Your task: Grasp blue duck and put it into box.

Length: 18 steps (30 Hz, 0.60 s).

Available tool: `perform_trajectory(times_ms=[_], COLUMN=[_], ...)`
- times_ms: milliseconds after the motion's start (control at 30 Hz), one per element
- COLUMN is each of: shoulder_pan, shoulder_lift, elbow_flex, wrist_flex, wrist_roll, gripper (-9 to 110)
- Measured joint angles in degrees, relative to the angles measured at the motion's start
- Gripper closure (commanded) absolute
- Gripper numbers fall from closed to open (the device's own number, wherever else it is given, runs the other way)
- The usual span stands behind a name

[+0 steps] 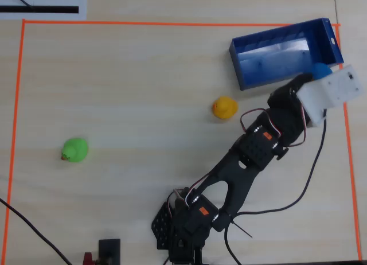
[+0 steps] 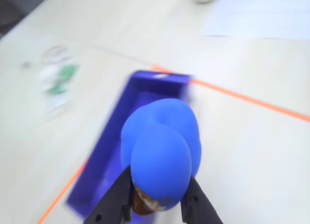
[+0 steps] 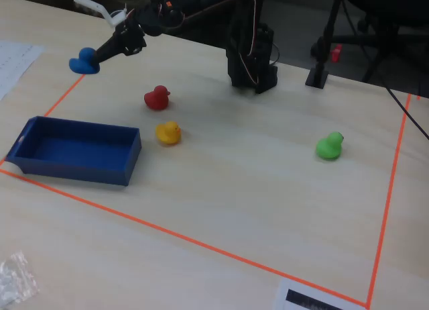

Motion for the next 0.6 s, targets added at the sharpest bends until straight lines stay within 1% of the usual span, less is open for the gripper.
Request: perform_trajectory(times_ms=[200, 433, 467, 533, 600], shoulder_pan=[-7.56, -7.56, -7.47, -7.38, -7.03], shoulder_lift=[-10.63, -31.11, -34.19, -39.64, -44.03], elbow_flex=[-4.39, -20.74, -23.55, -28.48, -31.64], wrist_flex=[-5.36, -5.71, -5.71, -5.8, -6.68], wrist_roll=[-0.53, -2.11, -2.72, -4.22, -6.06], gripper=[101, 101, 99, 88, 81])
